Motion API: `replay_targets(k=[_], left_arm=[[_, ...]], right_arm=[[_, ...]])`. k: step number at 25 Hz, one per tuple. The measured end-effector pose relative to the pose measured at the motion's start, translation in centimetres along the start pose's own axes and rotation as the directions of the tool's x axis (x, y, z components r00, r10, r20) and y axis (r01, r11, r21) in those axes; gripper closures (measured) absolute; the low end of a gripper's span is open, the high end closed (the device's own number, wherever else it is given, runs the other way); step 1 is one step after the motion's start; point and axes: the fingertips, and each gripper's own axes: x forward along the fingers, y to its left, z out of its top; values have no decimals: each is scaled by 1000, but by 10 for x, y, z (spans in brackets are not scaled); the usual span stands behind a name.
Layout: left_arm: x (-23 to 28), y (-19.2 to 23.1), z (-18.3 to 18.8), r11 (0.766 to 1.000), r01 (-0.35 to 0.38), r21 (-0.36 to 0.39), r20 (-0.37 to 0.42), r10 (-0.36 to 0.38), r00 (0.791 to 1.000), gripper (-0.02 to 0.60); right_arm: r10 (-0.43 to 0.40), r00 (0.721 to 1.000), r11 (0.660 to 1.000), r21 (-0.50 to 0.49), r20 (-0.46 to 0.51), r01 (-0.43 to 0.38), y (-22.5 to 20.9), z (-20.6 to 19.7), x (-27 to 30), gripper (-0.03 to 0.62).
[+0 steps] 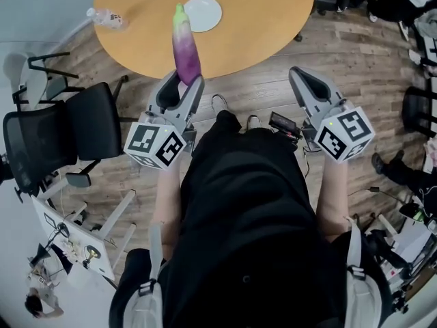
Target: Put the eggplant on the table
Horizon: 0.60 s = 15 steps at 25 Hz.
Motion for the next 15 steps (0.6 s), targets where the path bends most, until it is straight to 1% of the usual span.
replay_targets(k=[5, 10, 15], left_arm=[[7, 31, 14, 1000, 21, 6, -10, -21, 1000, 370], [12, 56, 16, 998, 60, 19, -42, -59, 997, 370], [17, 72, 11, 997, 71, 7, -67, -70, 995, 370]], right_arm=[[-24, 999, 1000, 6, 21, 24, 8, 12, 28, 577], [-47, 998, 999, 16, 33, 46, 20, 18, 53, 577], [-67, 998, 998, 22, 3, 67, 24, 8, 58, 577]])
